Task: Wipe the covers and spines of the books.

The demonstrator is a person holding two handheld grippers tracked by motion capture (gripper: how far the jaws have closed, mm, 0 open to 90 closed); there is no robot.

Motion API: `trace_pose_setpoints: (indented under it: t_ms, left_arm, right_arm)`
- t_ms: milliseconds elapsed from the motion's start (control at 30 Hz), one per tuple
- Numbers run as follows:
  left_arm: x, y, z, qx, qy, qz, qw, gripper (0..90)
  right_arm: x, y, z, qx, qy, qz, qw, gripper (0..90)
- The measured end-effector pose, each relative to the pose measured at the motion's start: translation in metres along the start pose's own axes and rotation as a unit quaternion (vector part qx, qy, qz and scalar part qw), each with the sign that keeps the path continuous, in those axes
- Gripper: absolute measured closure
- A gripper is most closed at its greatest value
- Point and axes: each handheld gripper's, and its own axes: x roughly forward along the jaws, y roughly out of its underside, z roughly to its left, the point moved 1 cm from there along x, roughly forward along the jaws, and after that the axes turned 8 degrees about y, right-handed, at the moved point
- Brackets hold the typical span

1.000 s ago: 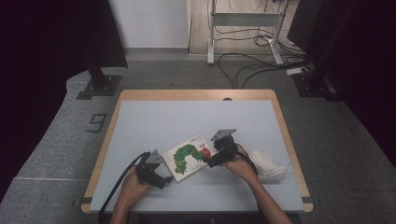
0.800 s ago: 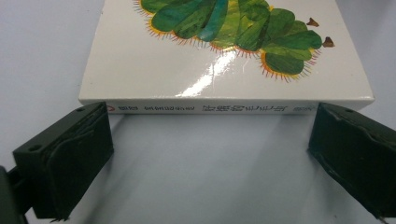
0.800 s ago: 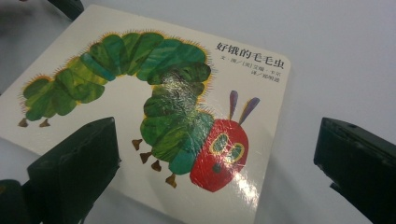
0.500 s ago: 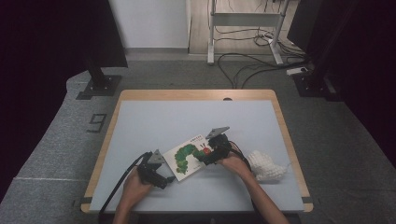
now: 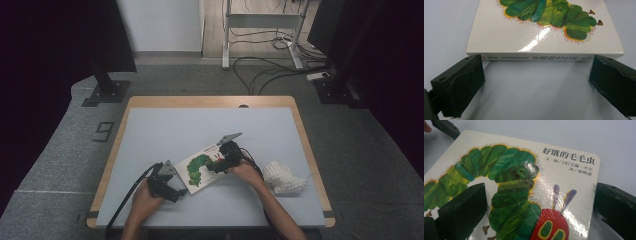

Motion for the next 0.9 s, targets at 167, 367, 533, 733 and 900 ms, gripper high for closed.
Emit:
trace_pose_setpoints:
  t_ms: [167,367,533,733,900]
  left_arm:
    - [0.000,0.000,0.000,0.000,0.000,0.000,1.0000,0.0]
    - [0.000,0.000,0.000,0.000,0.001,0.000,1.0000,0.0]
    - [0.000,0.000,0.000,0.000,0.001,0.000,1.0000,0.0]
    - [0.000,0.000,0.000,0.001,0.000,0.001,1.0000,0.0]
    - [0.000,0.000,0.000,0.000,0.000,0.001,1.0000,0.0]
  right_arm:
    - [-0.002,0.000,-0.005,0.025,-0.021,-0.012,0.9994,0.0]
    - [-0.015,-0.007,-0.004,0.036,-0.029,-0.038,0.9982,0.0]
    - [-0.031,-0.015,0.000,0.026,-0.033,-0.054,0.9977,0.9]
    - [-0.040,-0.016,0.010,-0.002,-0.052,-0.046,0.9976,12.8]
    - [-0.044,-0.017,0.006,-0.020,-0.038,-0.029,0.9987,13.9]
